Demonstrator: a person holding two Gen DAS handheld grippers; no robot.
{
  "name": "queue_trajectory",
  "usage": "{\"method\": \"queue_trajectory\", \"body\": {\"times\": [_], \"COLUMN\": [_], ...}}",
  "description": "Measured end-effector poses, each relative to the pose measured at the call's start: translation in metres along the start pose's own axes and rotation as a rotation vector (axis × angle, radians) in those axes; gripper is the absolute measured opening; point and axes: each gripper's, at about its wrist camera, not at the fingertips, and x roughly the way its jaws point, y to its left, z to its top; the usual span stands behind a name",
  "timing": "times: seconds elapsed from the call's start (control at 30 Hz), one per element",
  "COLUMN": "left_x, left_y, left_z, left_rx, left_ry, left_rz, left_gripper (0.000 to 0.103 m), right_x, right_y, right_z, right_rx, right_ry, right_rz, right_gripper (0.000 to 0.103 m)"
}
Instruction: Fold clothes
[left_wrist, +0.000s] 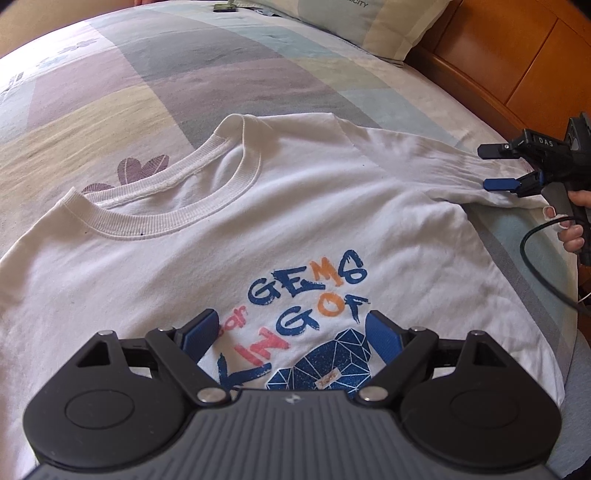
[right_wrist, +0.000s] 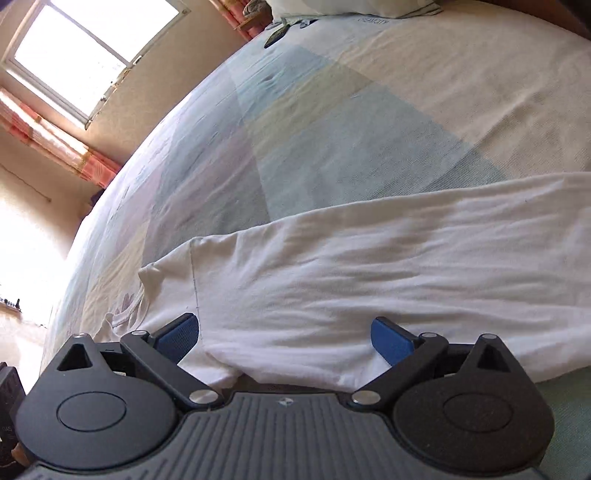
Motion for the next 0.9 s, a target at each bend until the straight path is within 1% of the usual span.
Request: {"method": "queue_trajectory", "body": {"times": [0.03, 0.1, 0.13, 0.23, 0.27, 0.3, 0.33, 0.37, 0.4, 0.47, 0.5, 0.53, 0.57, 0.6, 0.63, 0.67, 0.7, 0.73, 0.83, 0.9], "left_x": [0.000, 0.001, 0.001, 0.001, 0.001, 0.002, 0.002, 0.002, 0.002, 0.003, 0.003, 0.003, 0.003, 0.003, 0.003, 0.003, 0.002, 0.001, -0.003, -0.006], "left_y": [0.000, 0.000, 0.000, -0.001, -0.001, 0.000, -0.001, -0.001, -0.001, 0.000, 0.000, 0.000, 0.000, 0.000, 0.000, -0.001, -0.001, -0.002, -0.002, 0.001], "left_z": [0.000, 0.001, 0.001, 0.002, 0.002, 0.002, 0.002, 0.002, 0.002, 0.002, 0.002, 0.003, 0.003, 0.003, 0.003, 0.003, 0.003, 0.003, 0.003, 0.002], "left_rx": [-0.001, 0.001, 0.004, 0.008, 0.007, 0.007, 0.007, 0.008, 0.009, 0.011, 0.012, 0.013, 0.013, 0.013, 0.016, 0.019, 0.023, 0.029, 0.046, 0.048], "left_ry": [0.000, -0.001, -0.001, -0.001, -0.001, -0.001, -0.001, 0.000, 0.000, 0.001, 0.001, 0.001, 0.001, 0.001, 0.001, 0.001, 0.001, 0.000, -0.006, -0.009], "left_rz": [-0.001, -0.001, -0.001, -0.001, -0.002, -0.002, -0.002, -0.003, -0.005, -0.007, -0.007, -0.007, -0.008, -0.007, -0.006, -0.004, -0.002, 0.009, 0.044, 0.064], "left_gripper": [0.086, 0.087, 0.087, 0.087, 0.087, 0.087, 0.087, 0.087, 0.088, 0.088, 0.088, 0.088, 0.088, 0.088, 0.088, 0.088, 0.088, 0.088, 0.088, 0.088], "right_x": [-0.009, -0.024, -0.032, -0.059, -0.066, -0.072, -0.076, -0.078, -0.078, -0.073, -0.071, -0.071, -0.076, -0.083, -0.090, -0.092, -0.092, -0.088, -0.062, -0.039], "right_y": [-0.009, -0.027, -0.042, -0.072, -0.074, -0.073, -0.069, -0.065, -0.064, -0.064, -0.066, -0.074, -0.079, -0.084, -0.083, -0.076, -0.065, -0.053, -0.009, 0.018], "right_z": [0.004, 0.009, 0.010, 0.015, 0.016, 0.016, 0.015, 0.013, 0.010, 0.004, 0.002, 0.001, 0.001, 0.001, 0.001, 0.003, 0.005, 0.008, 0.016, 0.018], "right_rx": [0.000, -0.025, -0.009, 0.135, 0.160, 0.172, 0.168, 0.156, 0.142, 0.114, 0.102, 0.107, 0.131, 0.162, 0.184, 0.174, 0.137, 0.089, -0.056, -0.129], "right_ry": [-0.033, -0.086, -0.105, -0.156, -0.172, -0.186, -0.185, -0.177, -0.157, -0.104, -0.087, -0.085, -0.108, -0.140, -0.173, -0.198, -0.210, -0.204, -0.133, -0.091], "right_rz": [-0.044, -0.197, -0.224, -0.218, -0.229, -0.246, -0.225, -0.185, -0.176, -0.189, -0.232, -0.318, -0.363, -0.381, -0.417, -0.464, -0.499, -0.512, -0.493, -0.473], "right_gripper": [0.100, 0.100, 0.097, 0.096, 0.097, 0.102, 0.103, 0.103, 0.103, 0.103, 0.103, 0.102, 0.100, 0.099, 0.100, 0.102, 0.103, 0.103, 0.103, 0.103]}}
